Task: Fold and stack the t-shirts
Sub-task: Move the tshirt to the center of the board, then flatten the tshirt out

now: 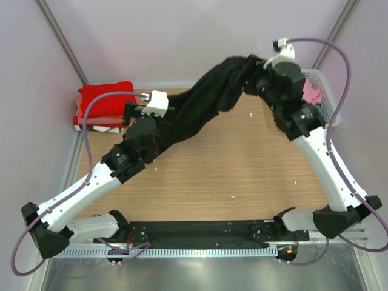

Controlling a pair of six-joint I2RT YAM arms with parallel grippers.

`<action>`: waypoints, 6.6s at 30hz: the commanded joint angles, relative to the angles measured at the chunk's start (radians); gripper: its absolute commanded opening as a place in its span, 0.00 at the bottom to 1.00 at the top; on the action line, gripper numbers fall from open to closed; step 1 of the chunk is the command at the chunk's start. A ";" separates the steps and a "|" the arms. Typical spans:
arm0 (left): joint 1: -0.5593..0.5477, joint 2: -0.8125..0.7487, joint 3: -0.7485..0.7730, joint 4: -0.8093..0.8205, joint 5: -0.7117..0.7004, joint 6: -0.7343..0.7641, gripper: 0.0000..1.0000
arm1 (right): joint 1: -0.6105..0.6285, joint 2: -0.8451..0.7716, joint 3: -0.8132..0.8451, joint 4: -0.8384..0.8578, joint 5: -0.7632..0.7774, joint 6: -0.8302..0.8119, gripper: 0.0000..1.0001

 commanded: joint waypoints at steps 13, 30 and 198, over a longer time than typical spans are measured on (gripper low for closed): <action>-0.003 0.207 0.431 -0.719 0.218 -0.547 1.00 | -0.152 -0.154 -0.718 -0.177 0.268 0.125 1.00; 0.233 -0.243 -0.226 -0.755 0.455 -0.963 1.00 | -0.120 -0.160 -1.072 0.047 -0.031 0.126 0.95; 0.163 -0.247 0.256 -0.733 0.603 -0.783 0.00 | -0.324 -0.630 -0.486 -0.228 -0.189 -0.059 0.01</action>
